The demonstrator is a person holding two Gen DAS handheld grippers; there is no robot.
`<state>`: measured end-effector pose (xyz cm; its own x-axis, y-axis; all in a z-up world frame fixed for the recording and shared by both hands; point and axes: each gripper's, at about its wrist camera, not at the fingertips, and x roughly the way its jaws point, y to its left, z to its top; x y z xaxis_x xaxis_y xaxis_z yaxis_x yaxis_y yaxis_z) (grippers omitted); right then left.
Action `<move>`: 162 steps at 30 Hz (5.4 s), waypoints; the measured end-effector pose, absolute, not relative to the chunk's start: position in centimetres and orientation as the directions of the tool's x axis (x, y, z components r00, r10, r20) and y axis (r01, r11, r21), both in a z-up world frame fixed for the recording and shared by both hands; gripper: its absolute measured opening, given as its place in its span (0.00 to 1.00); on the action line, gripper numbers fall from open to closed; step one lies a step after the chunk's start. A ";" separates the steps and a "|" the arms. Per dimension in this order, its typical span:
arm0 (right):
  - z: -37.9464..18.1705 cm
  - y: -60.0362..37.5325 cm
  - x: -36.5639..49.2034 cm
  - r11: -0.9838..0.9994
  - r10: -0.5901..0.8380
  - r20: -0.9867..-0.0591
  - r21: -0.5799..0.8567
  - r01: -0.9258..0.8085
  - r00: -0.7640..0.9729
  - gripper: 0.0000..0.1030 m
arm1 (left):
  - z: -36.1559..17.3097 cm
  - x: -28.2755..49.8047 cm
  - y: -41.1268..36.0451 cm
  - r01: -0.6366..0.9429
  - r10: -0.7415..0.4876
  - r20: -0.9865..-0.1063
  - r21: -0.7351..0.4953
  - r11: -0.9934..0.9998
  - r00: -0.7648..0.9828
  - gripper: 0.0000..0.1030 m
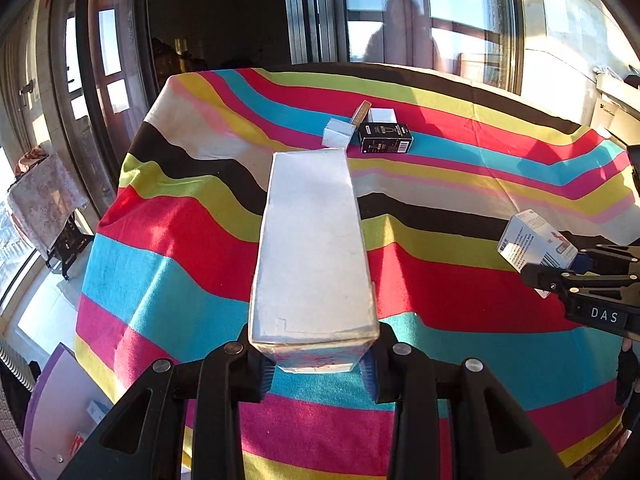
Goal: Organize objects
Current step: 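Carry the pink-stained box and white medicine box over the storage box, then open both grippers to drop the two boxes into the storage box, then move both grippers back over the table toward the remaining items, then grasp the black DORMI box with right gripper while left grasps small white cube box, then carry the white cube box and black DORMI box over the storage box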
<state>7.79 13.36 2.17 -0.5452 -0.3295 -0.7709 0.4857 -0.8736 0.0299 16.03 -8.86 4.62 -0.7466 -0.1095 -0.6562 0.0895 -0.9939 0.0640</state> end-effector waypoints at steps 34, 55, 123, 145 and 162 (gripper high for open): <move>4.9 6.9 18.1 -0.743 -0.374 -0.762 -0.094 0.662 -0.529 0.43 | 5.6 24.8 -11.9 0.139 -0.130 -0.642 0.037 -0.990 -0.755 0.34; 2.8 -6.6 26.6 -0.367 -0.477 -0.815 -0.154 0.917 -0.328 0.44 | 0.9 33.2 -24.2 0.548 -0.325 -0.742 -0.067 -0.834 -0.586 0.35; 1.0 4.3 -15.7 -0.475 -0.466 -0.788 -0.159 0.865 -0.401 0.42 | 1.8 -19.0 -11.3 0.339 -0.012 -0.755 -0.280 -0.898 -0.656 0.52; 0.8 7.2 -4.3 -0.648 -0.382 -0.805 -0.119 0.753 -0.455 0.42 | 3.8 -2.4 -12.8 0.228 0.020 -0.752 -0.225 -0.947 -0.659 0.37; 2.6 8.4 6.3 -0.692 -0.412 -0.770 -0.083 0.717 -0.487 0.42 | 4.4 7.6 -10.9 0.178 0.023 -0.751 -0.186 -0.966 -0.659 0.37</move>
